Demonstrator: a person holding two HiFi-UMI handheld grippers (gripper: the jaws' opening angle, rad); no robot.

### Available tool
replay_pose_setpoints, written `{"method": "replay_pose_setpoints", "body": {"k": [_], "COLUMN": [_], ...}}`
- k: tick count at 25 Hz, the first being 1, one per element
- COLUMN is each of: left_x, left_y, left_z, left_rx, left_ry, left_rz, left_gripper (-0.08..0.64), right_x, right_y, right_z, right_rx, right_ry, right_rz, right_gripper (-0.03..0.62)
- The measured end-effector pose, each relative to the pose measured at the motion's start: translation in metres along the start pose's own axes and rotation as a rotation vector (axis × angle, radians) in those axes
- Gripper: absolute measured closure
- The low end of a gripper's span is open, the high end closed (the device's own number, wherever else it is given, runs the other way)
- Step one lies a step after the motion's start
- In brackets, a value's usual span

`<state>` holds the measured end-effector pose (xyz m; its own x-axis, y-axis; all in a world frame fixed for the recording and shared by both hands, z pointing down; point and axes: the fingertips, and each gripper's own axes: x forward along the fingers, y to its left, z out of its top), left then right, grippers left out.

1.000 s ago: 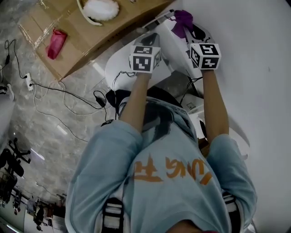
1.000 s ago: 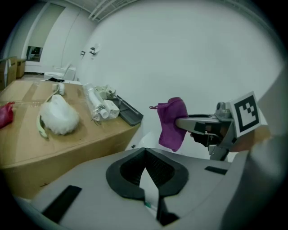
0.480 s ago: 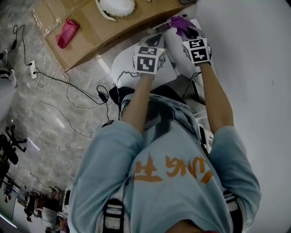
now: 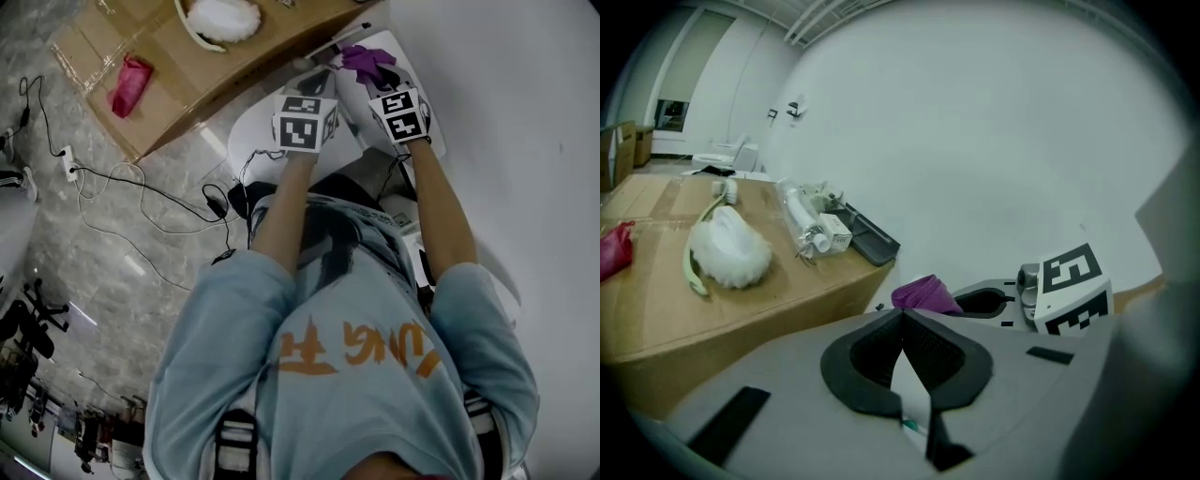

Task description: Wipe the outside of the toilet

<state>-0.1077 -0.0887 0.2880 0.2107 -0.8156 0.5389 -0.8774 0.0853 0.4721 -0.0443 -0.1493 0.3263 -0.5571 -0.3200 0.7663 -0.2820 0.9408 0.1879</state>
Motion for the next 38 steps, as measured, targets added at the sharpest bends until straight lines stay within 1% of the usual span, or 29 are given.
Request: {"method": "replay_pose_setpoints", "body": {"k": [5, 9, 14, 19, 23, 31, 38], "left_x": [0.003, 0.008, 0.012, 0.016, 0.015, 0.017, 0.025], "left_y": [-0.007, -0.017, -0.028, -0.034, -0.035, -0.034, -0.06], "left_z": [-0.008, -0.012, -0.018, -0.024, -0.026, -0.024, -0.038], "left_rx": [0.0, 0.011, 0.028, 0.048, 0.065, 0.065, 0.105], "left_ry": [0.02, 0.036, 0.062, 0.087, 0.1, 0.108, 0.143], "left_rz": [-0.016, -0.035, -0.061, -0.079, -0.086, -0.074, -0.117], "left_gripper": [0.537, 0.537, 0.537, 0.537, 0.537, 0.537, 0.537], "right_x": [-0.014, -0.026, -0.038, -0.045, -0.053, -0.076, -0.1], "right_y": [0.002, 0.004, 0.004, 0.008, 0.011, 0.01, 0.003], "right_z": [-0.016, -0.027, -0.038, -0.047, -0.057, -0.081, -0.106], "right_rx": [0.106, 0.12, 0.234, 0.278, 0.339, 0.443, 0.62], "right_ry": [-0.038, -0.039, -0.071, -0.08, -0.096, -0.124, -0.182], "right_rz": [0.03, 0.044, 0.059, 0.08, 0.089, 0.074, 0.03], "right_gripper": [0.511, 0.511, 0.511, 0.511, 0.511, 0.511, 0.509]}}
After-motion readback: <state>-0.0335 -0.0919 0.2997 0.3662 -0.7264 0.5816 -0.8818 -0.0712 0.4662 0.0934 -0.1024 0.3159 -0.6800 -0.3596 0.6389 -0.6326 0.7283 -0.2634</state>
